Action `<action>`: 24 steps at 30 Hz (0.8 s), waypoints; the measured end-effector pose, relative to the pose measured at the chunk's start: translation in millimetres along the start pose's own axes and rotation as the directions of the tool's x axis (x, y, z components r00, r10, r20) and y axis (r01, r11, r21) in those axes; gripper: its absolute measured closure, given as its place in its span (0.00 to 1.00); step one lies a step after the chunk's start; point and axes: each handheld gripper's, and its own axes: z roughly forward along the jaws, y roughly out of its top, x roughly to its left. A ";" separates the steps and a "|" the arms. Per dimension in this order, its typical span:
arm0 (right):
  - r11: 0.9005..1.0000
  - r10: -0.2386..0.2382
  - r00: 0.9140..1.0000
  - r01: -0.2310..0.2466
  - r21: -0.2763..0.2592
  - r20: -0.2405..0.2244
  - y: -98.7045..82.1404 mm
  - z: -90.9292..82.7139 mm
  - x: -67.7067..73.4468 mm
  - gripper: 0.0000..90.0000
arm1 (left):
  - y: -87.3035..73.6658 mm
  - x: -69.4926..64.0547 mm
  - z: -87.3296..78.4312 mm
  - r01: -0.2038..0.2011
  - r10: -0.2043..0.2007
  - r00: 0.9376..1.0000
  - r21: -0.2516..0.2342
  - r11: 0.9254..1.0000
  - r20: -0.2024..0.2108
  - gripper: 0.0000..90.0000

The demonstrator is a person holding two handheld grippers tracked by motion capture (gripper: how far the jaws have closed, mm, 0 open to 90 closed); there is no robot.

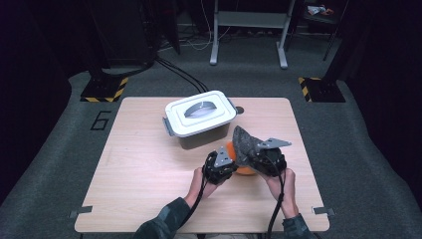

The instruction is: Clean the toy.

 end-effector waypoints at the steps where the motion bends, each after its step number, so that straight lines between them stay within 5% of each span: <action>1: 1.000 -0.006 1.000 0.006 0.012 0.006 -1.7 6.2 1.4 0.87 | -1.8 0.8 1.1 0.002 -0.002 1.000 0.014 1.000 0.005 0.91; 12: 0.999 -0.029 0.999 0.028 0.017 0.039 -7.3 14.2 3.2 0.87 | -7.5 6.6 3.0 0.016 -0.016 1.000 0.026 1.000 0.009 0.91; 24: 0.997 0.069 0.991 -0.072 0.019 0.118 -27.9 9.9 -29.8 0.87 | -8.0 8.4 3.0 0.024 -0.025 1.000 0.026 0.999 0.017 0.91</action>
